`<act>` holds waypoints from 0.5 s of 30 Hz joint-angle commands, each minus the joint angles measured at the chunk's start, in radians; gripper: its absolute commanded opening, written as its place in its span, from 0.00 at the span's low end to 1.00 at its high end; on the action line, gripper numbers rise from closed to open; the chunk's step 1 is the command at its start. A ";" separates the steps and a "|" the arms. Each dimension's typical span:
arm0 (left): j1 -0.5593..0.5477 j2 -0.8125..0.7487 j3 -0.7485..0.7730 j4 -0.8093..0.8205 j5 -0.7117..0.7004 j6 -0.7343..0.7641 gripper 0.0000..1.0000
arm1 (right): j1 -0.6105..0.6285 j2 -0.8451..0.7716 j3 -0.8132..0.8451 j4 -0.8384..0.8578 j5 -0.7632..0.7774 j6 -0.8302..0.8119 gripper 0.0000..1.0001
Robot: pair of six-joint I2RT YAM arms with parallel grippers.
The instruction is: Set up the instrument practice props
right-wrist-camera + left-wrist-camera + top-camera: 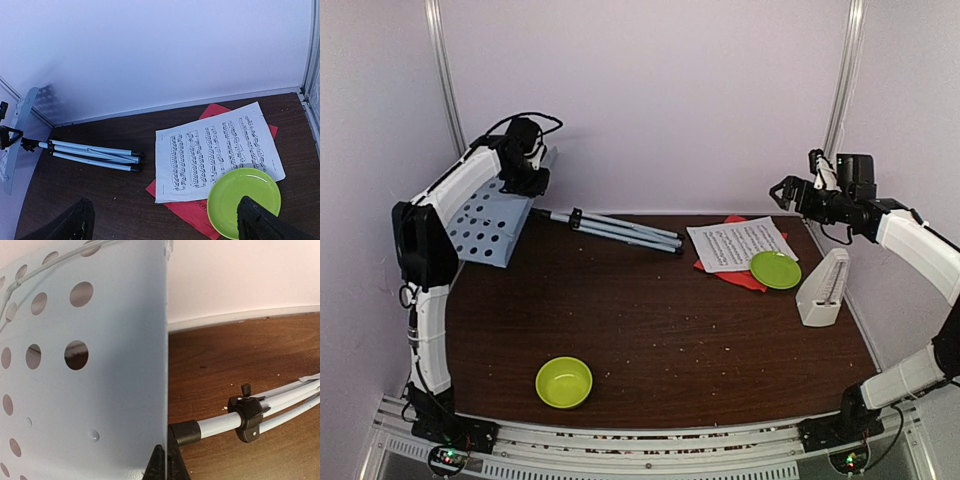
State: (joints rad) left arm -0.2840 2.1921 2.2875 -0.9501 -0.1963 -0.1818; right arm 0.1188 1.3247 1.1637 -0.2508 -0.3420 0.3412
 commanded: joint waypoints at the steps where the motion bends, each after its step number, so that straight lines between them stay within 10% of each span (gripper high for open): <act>1: -0.031 -0.209 0.079 0.242 -0.020 0.230 0.00 | 0.017 -0.026 -0.007 0.050 -0.053 -0.007 1.00; 15: -0.242 -0.458 -0.149 0.660 -0.002 0.774 0.00 | 0.055 -0.021 0.043 0.122 -0.221 0.035 1.00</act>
State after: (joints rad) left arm -0.4877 1.8652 2.1292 -0.7322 -0.2394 0.4145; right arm 0.1616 1.3148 1.1671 -0.1768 -0.4843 0.3500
